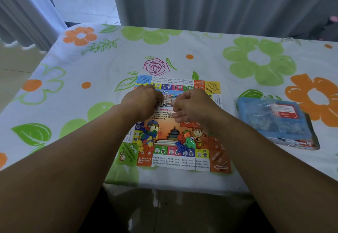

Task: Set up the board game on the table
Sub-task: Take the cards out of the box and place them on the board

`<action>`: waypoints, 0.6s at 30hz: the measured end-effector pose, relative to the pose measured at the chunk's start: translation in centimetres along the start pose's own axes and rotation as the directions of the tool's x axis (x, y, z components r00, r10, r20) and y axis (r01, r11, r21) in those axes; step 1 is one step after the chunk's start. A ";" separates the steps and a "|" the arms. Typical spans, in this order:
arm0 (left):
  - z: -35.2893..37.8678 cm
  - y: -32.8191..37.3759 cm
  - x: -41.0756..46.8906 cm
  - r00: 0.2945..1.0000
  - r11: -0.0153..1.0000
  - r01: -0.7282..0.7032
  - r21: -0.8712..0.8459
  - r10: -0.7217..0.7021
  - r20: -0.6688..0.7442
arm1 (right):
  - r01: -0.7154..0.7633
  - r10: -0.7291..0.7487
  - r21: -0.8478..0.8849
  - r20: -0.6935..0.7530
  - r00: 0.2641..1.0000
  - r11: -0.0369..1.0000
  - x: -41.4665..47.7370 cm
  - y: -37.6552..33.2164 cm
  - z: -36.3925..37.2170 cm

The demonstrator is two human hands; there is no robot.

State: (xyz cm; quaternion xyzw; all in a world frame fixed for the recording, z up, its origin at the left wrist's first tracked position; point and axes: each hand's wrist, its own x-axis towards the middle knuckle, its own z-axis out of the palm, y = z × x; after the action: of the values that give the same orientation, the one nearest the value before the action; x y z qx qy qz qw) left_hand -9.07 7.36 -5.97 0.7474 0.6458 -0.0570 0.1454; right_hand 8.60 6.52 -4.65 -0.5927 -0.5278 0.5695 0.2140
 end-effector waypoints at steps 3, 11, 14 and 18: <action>0.0 0.2 0.1 1.000 1.000 0.010 0.001 -0.010 -0.002 | -0.001 0.001 0.007 0.000 1.000 1.000 -0.1 0.1 -0.3; -0.3 0.5 0.1 0.998 0.998 0.055 0.010 -0.055 0.008 | -0.005 0.005 0.016 -0.013 1.000 1.000 -0.5 0.3 -1.6; -0.9 1.7 0.3 0.996 0.996 0.092 0.020 -0.092 0.000 | 0.001 -0.001 0.021 -0.023 1.000 1.000 -0.9 0.3 -2.4; -1.7 4.3 0.4 0.992 0.986 0.127 0.108 -0.125 -0.028 | 0.000 0.001 0.022 -0.041 0.999 1.000 -1.4 0.7 -3.8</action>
State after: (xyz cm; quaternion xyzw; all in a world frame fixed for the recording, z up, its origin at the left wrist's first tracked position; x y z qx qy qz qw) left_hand -4.92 7.75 -3.80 0.7125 0.6891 -0.0934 0.0934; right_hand 12.54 6.42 -3.62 -0.6018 -0.5168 0.5632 0.2313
